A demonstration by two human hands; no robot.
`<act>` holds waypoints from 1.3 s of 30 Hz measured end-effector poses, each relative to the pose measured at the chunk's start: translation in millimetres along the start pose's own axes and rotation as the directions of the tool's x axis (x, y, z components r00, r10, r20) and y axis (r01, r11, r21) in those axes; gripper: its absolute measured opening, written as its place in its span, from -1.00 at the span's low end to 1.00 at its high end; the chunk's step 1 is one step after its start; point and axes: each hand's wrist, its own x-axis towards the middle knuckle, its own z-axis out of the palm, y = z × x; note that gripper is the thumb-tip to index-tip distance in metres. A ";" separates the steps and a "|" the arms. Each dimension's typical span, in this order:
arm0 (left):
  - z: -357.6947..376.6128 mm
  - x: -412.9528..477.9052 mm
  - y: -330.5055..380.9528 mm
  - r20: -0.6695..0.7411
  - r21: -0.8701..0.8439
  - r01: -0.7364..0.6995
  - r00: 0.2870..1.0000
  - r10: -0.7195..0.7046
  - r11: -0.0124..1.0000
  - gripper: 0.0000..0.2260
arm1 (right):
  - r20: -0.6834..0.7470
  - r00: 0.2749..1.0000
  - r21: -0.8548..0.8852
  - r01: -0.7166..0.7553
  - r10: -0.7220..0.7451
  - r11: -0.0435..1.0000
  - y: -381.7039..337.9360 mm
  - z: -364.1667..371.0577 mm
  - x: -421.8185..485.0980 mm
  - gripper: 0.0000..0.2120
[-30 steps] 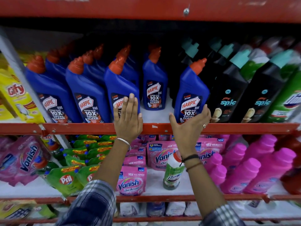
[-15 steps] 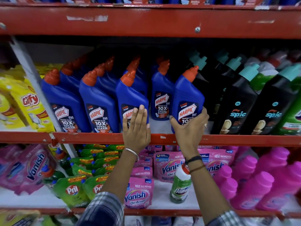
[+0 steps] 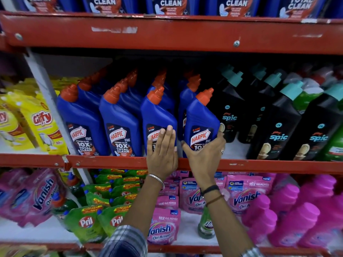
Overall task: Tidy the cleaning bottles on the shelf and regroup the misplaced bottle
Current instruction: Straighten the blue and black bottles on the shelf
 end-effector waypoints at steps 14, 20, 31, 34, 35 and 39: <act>2.0 -1.0 0.9 -0.011 0.012 0.018 1.000 -0.017 1.000 -0.48 | -0.101 0.988 0.192 0.138 -0.120 0.972 33.4 -48.4 2.3 -0.28; 5.5 -2.5 -0.4 -0.033 0.019 0.015 0.999 -0.015 1.000 -0.47 | -0.373 0.918 0.119 0.189 -0.132 0.975 81.2 -126.1 61.5 -0.53; 3.5 0.5 1.3 -0.049 0.027 0.017 0.999 -0.016 0.999 -0.46 | -0.218 0.972 -0.142 0.057 -0.087 0.988 154.7 -171.1 141.4 -0.09; 4.0 1.4 2.2 -0.055 0.026 0.020 0.998 -0.019 0.999 -0.44 | -0.244 0.968 -0.194 0.009 -0.057 0.981 157.3 -167.5 148.2 -0.06; 4.3 1.3 2.4 -0.055 0.027 0.020 0.998 -0.018 0.999 -0.44 | -0.254 0.966 -0.191 0.000 -0.050 0.981 156.5 -167.8 150.0 -0.06; 5.3 0.7 1.7 -0.050 0.038 0.019 0.999 -0.017 0.999 -0.46 | -0.299 0.954 -0.096 0.002 -0.031 0.995 150.7 -177.0 153.8 -0.13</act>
